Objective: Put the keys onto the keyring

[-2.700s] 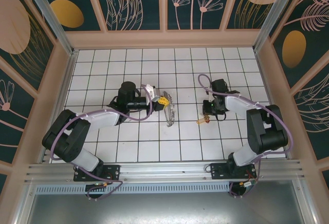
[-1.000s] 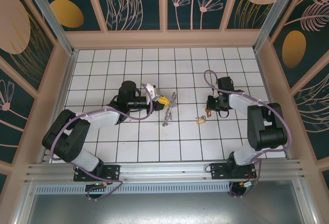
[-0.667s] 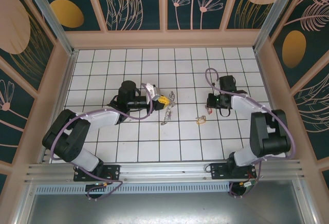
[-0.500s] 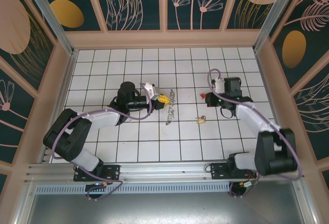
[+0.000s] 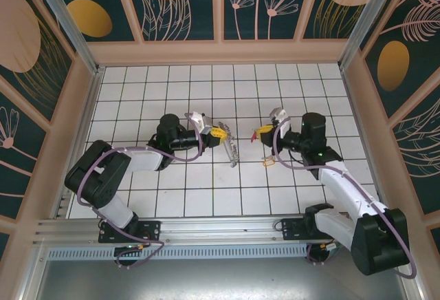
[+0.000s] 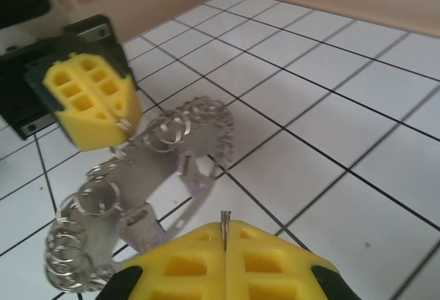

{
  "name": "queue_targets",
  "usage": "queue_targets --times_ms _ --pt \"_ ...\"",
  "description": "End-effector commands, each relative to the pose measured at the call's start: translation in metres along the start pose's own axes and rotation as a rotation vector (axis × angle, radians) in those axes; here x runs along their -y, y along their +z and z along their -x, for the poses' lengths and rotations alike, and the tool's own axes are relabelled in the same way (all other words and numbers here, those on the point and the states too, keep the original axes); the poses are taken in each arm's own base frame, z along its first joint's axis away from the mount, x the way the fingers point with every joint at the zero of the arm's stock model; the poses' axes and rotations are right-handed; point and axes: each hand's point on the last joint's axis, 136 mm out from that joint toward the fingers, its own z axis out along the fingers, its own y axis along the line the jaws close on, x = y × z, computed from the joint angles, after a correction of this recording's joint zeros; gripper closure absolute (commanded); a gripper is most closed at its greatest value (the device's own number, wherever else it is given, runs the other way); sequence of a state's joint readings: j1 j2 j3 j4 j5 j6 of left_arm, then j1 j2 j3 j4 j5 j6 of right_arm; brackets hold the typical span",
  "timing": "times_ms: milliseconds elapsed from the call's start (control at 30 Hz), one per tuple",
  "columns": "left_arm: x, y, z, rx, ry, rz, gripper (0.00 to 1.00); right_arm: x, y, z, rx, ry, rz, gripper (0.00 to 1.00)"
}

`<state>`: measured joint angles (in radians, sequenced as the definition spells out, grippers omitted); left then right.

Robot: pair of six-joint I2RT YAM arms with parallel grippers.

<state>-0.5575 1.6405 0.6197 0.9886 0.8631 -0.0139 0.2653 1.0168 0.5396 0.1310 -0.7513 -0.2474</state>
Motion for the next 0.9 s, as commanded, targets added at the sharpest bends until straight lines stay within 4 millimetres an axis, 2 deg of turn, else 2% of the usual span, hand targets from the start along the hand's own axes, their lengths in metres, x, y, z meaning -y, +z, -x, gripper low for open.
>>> queue_targets --times_ms 0,200,300,367,467,633,700,867 --pt "0.007 0.000 0.008 0.047 0.032 -0.029 1.00 -0.014 0.007 0.016 0.036 -0.198 0.021 1.00" --pt "0.009 0.001 0.001 0.034 0.015 -0.048 1.00 -0.017 0.021 0.025 0.042 -0.326 0.010 1.00" --pt "0.010 0.002 -0.003 0.026 0.008 -0.063 1.00 -0.021 0.030 0.024 0.036 -0.390 0.036 1.00" --pt "0.011 0.003 -0.007 0.020 0.001 -0.076 1.00 -0.017 0.037 0.023 0.017 -0.416 0.030 1.00" --pt "0.011 0.004 -0.009 0.016 -0.002 -0.082 1.00 -0.015 0.045 0.022 0.004 -0.426 0.051 1.00" --pt "0.013 0.005 -0.009 0.013 0.000 -0.099 1.00 -0.024 0.059 0.018 0.006 -0.435 0.120 1.00" --pt "0.011 0.007 -0.020 -0.007 -0.026 -0.106 1.00 -0.025 0.064 0.014 -0.002 -0.441 0.134 1.00" --pt "0.009 0.009 -0.022 -0.016 -0.031 -0.106 1.00 -0.037 0.072 0.009 -0.025 -0.422 0.206 1.00"
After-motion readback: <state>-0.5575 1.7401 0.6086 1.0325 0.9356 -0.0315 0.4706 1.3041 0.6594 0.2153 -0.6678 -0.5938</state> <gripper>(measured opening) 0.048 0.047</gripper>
